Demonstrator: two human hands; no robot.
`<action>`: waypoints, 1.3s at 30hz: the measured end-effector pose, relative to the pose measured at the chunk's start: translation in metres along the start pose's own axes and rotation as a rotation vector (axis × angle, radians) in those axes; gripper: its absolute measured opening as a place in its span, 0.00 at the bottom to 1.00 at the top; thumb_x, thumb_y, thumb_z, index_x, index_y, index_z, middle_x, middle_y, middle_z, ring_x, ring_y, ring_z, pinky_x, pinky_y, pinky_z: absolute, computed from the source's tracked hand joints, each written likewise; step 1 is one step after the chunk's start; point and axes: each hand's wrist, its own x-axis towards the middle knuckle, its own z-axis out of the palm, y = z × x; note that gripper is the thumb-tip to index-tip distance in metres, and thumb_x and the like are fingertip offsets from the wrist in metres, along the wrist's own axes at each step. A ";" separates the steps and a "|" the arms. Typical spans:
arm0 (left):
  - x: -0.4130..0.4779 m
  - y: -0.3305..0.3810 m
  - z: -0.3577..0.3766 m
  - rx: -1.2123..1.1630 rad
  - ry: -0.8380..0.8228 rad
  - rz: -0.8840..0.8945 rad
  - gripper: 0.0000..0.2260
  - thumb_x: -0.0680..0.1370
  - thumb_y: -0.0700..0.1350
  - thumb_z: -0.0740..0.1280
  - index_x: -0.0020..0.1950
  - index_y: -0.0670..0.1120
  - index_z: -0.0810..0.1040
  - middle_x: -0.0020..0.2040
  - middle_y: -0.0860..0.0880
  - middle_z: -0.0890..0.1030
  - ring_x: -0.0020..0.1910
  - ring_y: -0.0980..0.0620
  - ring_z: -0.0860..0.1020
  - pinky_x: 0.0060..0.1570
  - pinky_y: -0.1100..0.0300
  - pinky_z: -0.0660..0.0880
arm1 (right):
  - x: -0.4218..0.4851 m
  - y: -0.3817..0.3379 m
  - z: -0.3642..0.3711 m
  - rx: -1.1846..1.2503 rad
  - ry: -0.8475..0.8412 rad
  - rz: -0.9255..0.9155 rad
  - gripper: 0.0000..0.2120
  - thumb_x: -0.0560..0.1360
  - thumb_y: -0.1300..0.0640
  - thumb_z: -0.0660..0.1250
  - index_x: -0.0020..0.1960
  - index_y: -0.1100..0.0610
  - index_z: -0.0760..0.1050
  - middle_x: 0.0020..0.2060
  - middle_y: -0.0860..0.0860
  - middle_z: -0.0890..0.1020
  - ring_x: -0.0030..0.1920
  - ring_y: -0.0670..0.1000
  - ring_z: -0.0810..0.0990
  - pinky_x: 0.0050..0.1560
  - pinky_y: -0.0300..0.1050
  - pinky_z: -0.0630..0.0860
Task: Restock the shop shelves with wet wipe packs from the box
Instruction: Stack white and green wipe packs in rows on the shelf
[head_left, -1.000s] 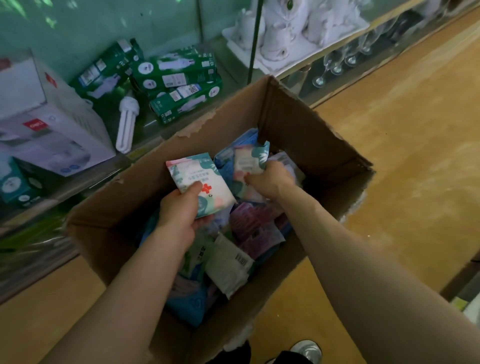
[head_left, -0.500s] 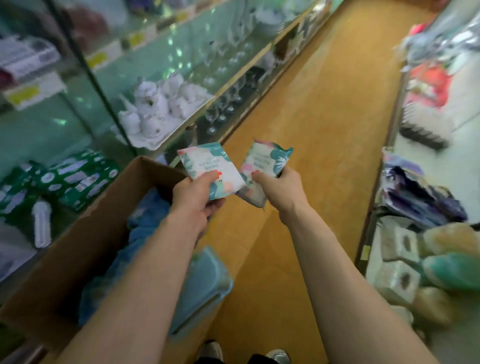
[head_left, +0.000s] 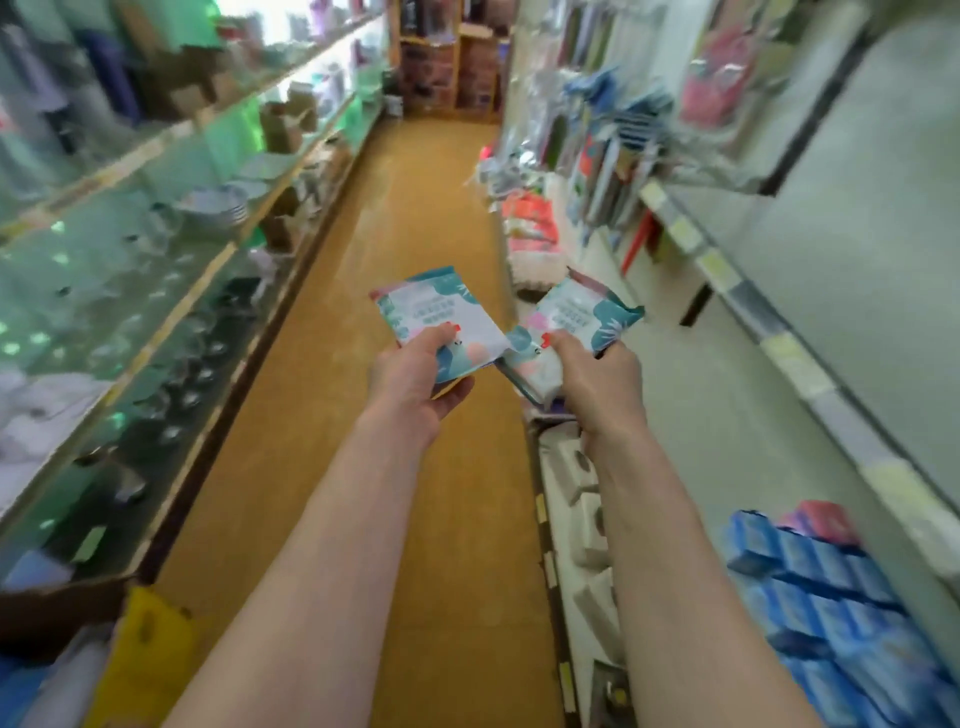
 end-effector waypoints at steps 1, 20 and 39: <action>-0.003 -0.006 0.019 0.004 -0.030 -0.012 0.06 0.74 0.38 0.69 0.49 0.45 0.77 0.43 0.47 0.80 0.40 0.50 0.78 0.33 0.57 0.75 | 0.006 -0.004 -0.019 0.010 0.050 -0.015 0.02 0.74 0.57 0.68 0.42 0.54 0.78 0.39 0.52 0.84 0.41 0.55 0.83 0.41 0.49 0.79; -0.068 -0.105 0.302 0.190 -0.686 -0.337 0.04 0.75 0.39 0.69 0.49 0.44 0.78 0.41 0.47 0.81 0.34 0.52 0.80 0.30 0.61 0.76 | 0.051 -0.029 -0.272 0.132 0.782 -0.124 0.07 0.75 0.55 0.67 0.50 0.57 0.78 0.34 0.44 0.76 0.30 0.42 0.73 0.28 0.30 0.68; -0.103 -0.158 0.453 0.645 -1.234 -0.350 0.06 0.76 0.36 0.69 0.50 0.43 0.74 0.48 0.44 0.81 0.44 0.46 0.81 0.39 0.51 0.79 | 0.038 -0.043 -0.368 0.339 1.103 0.005 0.07 0.78 0.58 0.63 0.43 0.59 0.77 0.33 0.54 0.82 0.28 0.46 0.79 0.30 0.39 0.76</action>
